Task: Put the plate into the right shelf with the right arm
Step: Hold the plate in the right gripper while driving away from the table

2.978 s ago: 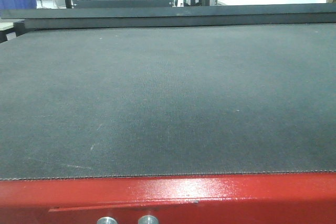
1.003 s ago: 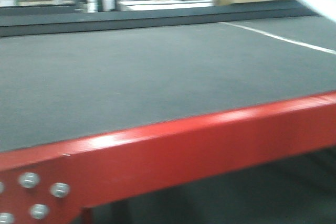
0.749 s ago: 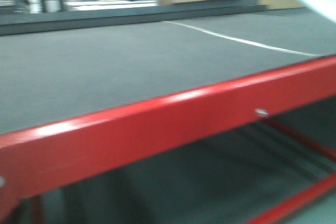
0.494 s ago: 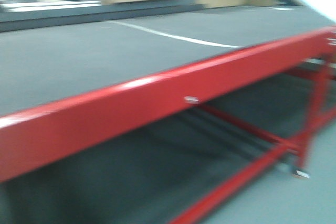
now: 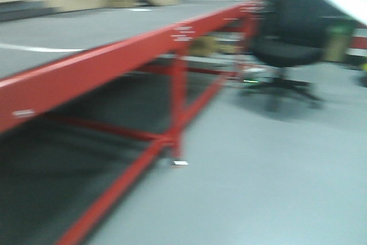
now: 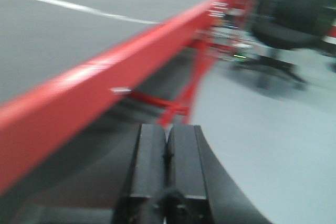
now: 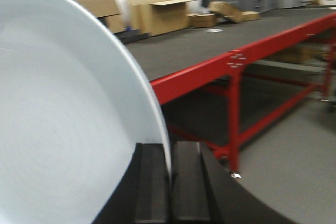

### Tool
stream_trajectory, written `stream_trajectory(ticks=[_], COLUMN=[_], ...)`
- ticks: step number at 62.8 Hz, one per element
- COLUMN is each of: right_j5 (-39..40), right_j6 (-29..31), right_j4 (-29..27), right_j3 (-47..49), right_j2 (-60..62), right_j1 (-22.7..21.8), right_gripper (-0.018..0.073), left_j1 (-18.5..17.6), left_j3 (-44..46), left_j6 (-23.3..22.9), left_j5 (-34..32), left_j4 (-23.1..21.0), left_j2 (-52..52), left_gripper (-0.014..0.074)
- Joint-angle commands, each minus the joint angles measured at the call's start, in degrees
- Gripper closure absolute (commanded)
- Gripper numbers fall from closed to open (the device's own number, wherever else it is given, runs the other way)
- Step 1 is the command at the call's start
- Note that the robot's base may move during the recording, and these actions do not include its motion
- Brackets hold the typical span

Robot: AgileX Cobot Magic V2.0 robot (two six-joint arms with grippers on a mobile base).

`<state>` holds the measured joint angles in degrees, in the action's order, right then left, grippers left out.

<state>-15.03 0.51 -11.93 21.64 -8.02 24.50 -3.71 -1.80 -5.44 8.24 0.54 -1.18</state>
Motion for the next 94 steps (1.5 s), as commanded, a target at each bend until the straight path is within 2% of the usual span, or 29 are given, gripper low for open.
stream_trajectory(ticks=[1,94], right_j5=[5.15,4.99], right_j6=[0.39,0.39], right_j4=[-0.14,-0.14], right_j3=[1.59,1.59], right_j2=[-0.63,-0.77], right_j1=[-0.22,-0.22], right_gripper=[0.0503,0.0503], left_j1=[-0.41,-0.41], left_j3=[-0.57,-0.57], left_j6=[-0.34,-0.34], left_j5=[-4.86,-4.86], left_j4=[-0.13,-0.13], left_j2=[-0.06,-0.06], left_gripper=[0.0643,0.0643])
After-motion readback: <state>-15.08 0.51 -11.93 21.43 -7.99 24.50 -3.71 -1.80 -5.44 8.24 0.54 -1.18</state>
